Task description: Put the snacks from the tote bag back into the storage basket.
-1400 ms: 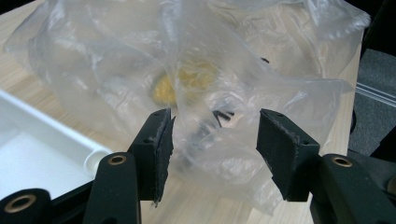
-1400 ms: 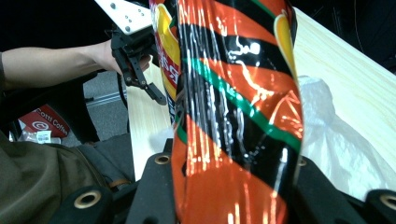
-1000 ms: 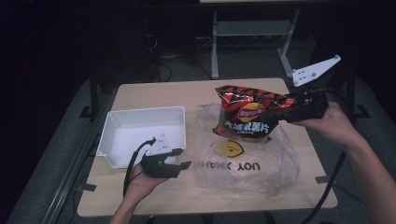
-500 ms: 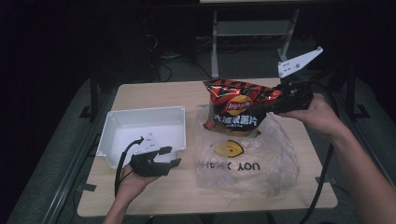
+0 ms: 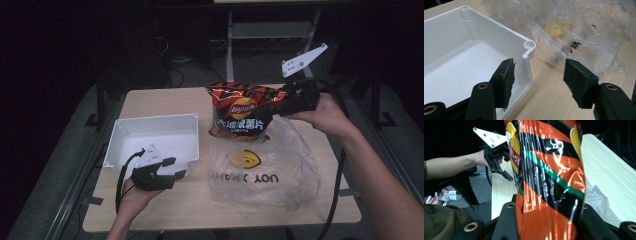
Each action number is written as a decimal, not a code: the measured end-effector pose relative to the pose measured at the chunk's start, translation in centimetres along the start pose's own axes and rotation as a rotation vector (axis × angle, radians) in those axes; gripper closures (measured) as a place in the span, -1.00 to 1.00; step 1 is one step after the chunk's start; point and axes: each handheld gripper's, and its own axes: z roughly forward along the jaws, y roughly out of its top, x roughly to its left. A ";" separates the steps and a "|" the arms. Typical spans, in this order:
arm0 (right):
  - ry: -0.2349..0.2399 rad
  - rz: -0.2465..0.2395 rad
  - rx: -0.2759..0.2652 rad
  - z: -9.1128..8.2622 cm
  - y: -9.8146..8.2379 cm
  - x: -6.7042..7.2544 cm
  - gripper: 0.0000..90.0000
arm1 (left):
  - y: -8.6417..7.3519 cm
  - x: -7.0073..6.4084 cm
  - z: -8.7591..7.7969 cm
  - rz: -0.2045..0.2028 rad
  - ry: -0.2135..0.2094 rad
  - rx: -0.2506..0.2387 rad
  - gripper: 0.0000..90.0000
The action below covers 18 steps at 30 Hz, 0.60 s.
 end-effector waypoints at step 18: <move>0.036 -0.031 -0.001 3.0 2.6 -0.7 0.56 | -1.5 0.9 -1.2 -0.035 0.038 -0.003 -0.13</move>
